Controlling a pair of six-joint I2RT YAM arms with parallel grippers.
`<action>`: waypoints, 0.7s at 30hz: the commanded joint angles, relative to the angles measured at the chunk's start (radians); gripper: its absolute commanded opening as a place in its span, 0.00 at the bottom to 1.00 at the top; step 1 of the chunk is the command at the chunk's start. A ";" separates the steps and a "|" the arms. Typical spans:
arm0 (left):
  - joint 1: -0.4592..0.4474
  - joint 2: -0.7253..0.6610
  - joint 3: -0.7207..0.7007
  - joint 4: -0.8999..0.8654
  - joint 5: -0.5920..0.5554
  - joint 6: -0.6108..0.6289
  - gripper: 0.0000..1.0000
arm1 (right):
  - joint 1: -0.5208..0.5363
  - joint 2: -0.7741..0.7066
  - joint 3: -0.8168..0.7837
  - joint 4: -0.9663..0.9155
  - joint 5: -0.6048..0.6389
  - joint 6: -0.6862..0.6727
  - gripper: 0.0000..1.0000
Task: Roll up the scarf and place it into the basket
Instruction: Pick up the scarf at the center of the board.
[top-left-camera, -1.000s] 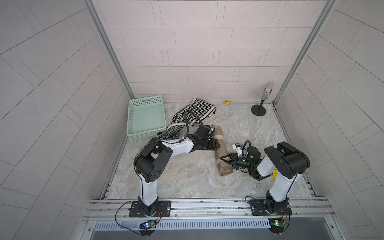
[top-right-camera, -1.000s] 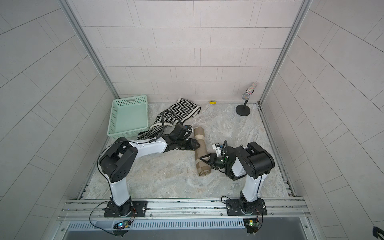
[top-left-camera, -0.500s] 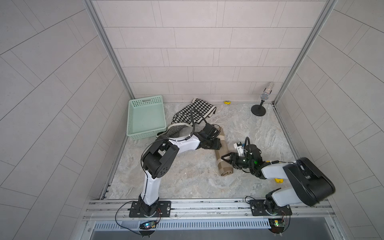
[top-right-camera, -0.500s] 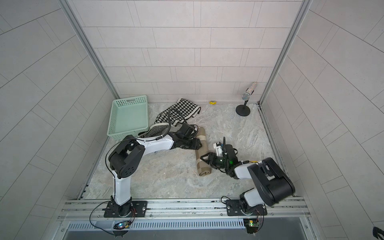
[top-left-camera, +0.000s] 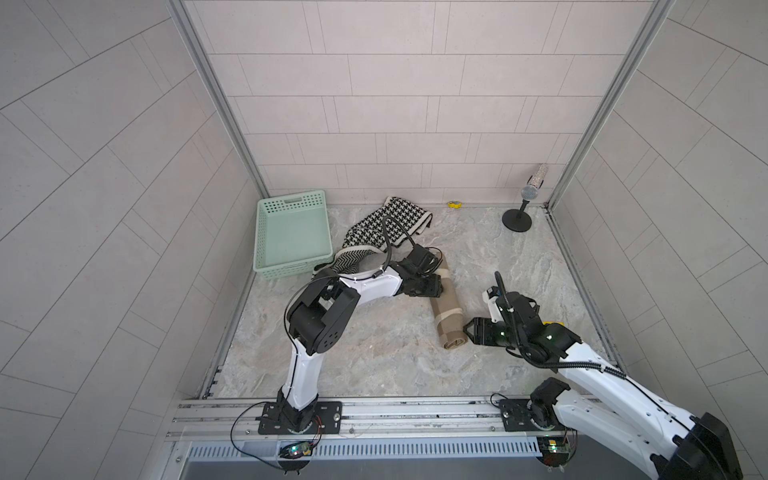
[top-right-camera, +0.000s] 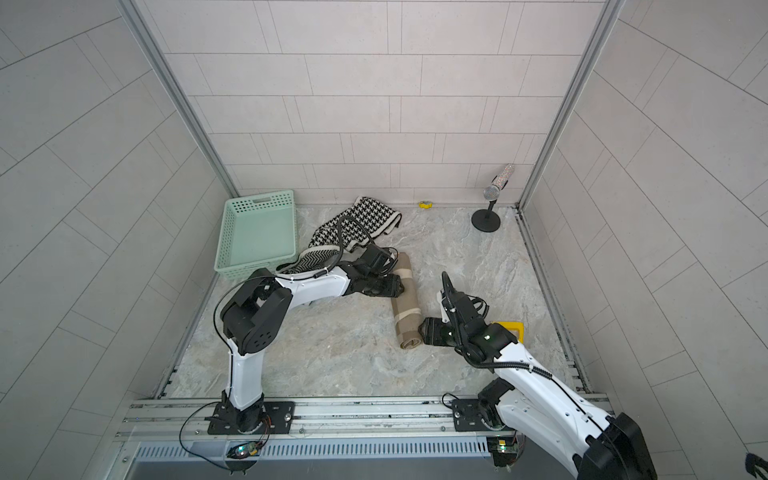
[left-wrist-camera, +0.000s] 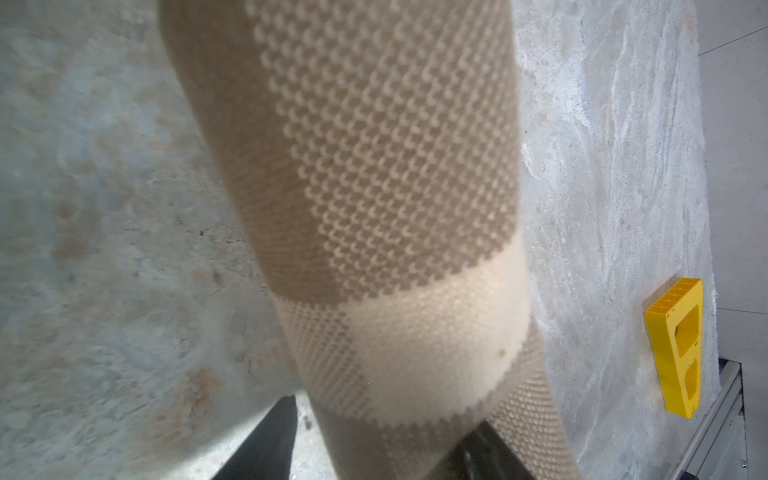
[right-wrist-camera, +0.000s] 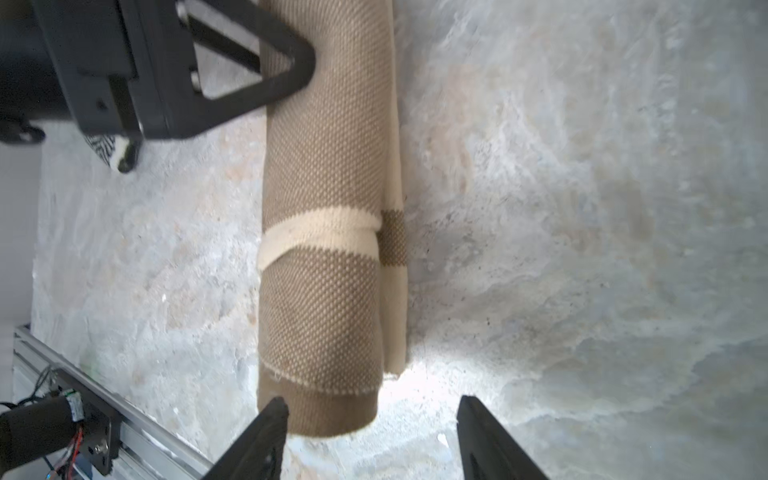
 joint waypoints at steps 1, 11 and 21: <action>-0.007 0.031 0.018 -0.042 -0.032 -0.007 0.62 | 0.050 -0.003 0.018 -0.046 0.070 0.036 0.66; -0.009 0.031 0.017 -0.041 -0.035 -0.021 0.62 | 0.100 0.109 0.076 0.040 0.112 0.033 0.66; -0.008 0.060 0.034 -0.042 -0.033 -0.053 0.62 | 0.105 0.279 0.095 0.091 0.080 0.040 0.48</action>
